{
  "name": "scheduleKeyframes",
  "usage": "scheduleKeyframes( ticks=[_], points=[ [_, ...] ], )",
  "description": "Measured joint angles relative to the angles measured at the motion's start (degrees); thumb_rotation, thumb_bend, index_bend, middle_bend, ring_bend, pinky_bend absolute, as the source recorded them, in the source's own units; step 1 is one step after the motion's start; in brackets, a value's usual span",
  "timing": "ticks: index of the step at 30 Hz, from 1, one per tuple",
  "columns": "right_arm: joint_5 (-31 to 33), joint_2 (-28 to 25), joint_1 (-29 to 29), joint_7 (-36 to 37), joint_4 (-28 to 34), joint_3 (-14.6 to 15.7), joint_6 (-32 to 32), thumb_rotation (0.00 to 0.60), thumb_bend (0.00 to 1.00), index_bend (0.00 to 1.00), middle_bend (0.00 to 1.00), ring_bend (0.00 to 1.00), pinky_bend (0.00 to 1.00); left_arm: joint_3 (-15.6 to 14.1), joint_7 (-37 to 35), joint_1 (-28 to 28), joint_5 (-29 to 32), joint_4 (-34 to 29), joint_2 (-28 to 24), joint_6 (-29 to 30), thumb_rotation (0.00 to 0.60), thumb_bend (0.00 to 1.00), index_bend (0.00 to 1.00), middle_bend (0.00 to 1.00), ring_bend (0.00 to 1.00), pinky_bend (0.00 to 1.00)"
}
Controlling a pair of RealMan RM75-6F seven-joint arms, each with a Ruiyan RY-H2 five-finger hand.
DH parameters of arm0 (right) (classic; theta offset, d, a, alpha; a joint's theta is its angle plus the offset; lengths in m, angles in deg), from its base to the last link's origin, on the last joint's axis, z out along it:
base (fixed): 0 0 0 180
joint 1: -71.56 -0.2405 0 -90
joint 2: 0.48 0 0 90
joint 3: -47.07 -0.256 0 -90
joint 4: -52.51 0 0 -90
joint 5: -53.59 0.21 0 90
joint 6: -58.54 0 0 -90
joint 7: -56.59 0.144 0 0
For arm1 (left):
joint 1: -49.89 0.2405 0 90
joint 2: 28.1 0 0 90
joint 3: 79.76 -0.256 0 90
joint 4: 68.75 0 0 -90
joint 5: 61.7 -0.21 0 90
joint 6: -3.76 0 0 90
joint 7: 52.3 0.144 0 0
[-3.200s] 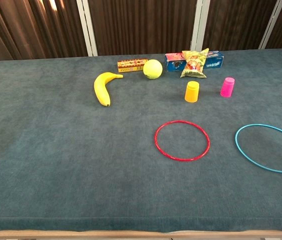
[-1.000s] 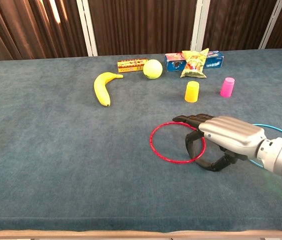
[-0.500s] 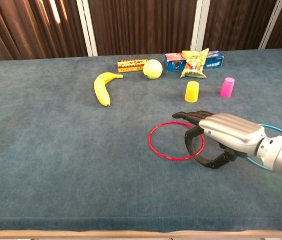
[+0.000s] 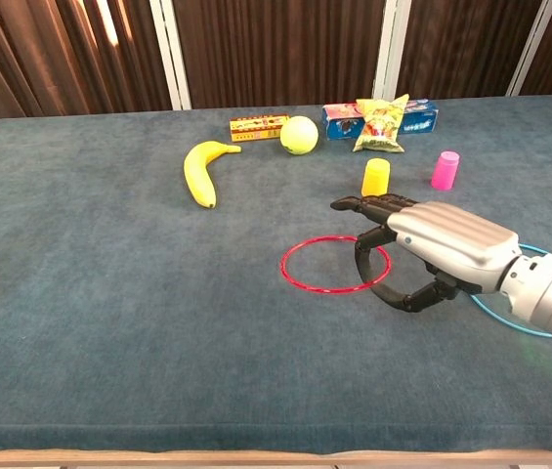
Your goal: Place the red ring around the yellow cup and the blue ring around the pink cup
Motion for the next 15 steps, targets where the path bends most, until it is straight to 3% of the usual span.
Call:
scheduleKeyframes(
  ticks=[15],
  points=[
    [-1.38,0.12,-1.19,-0.08,-0.12,-2.53,-5.4,0.6,0.55,0.92,0.16,0.0,0.0,0.07,0.14,0.13,0.17,-0.17,-0.14,0.12,0.6,0.39,0.0,0.0,0.0,0.05]
  ],
)
